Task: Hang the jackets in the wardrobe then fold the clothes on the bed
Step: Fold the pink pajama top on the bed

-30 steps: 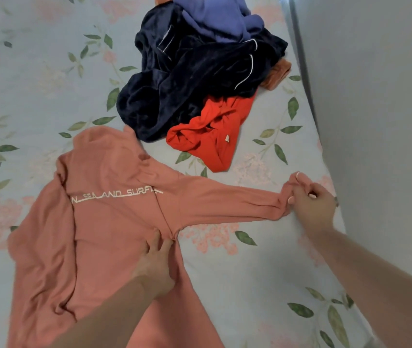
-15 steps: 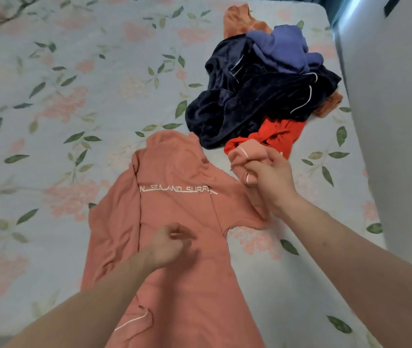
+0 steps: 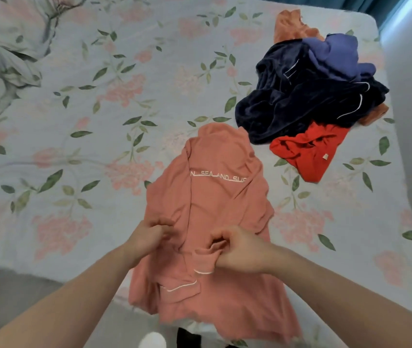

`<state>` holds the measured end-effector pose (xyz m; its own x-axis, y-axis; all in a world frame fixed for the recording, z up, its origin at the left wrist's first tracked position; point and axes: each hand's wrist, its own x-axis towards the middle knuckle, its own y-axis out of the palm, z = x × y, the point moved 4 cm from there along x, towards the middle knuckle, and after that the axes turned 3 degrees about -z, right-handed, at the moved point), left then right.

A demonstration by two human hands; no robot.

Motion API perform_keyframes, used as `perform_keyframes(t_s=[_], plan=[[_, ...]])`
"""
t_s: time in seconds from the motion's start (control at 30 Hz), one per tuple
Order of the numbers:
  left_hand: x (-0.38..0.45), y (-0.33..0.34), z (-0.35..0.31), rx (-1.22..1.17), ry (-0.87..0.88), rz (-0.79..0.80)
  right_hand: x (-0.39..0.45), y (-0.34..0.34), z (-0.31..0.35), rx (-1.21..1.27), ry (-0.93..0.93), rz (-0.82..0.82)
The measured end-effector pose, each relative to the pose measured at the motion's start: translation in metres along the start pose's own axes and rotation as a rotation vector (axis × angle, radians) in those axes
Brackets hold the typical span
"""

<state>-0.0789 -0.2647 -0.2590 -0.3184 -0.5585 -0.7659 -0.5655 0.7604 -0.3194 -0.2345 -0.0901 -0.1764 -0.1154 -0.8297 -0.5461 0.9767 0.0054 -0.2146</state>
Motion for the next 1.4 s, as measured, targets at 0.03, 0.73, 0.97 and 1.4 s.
perform_keyframes(t_s=[0.03, 0.73, 0.97, 1.4], plan=[[-0.002, -0.003, 0.007, 0.013, 0.003, 0.002, -0.002, 0.014, -0.005, -0.064, 0.006, 0.032], [-0.054, 0.052, 0.133, 0.809, 0.388, -0.017, -0.046, 0.110, -0.151, -0.174, 0.550, -0.410], [-0.041, 0.065, 0.143, 0.884, 0.313, -0.091, -0.041, 0.116, -0.166, 0.021, 0.610, -0.440], [-0.064, 0.059, 0.161, 0.893, 0.527, 0.021, -0.053, 0.107, -0.184, -0.185, 0.449, -0.479]])
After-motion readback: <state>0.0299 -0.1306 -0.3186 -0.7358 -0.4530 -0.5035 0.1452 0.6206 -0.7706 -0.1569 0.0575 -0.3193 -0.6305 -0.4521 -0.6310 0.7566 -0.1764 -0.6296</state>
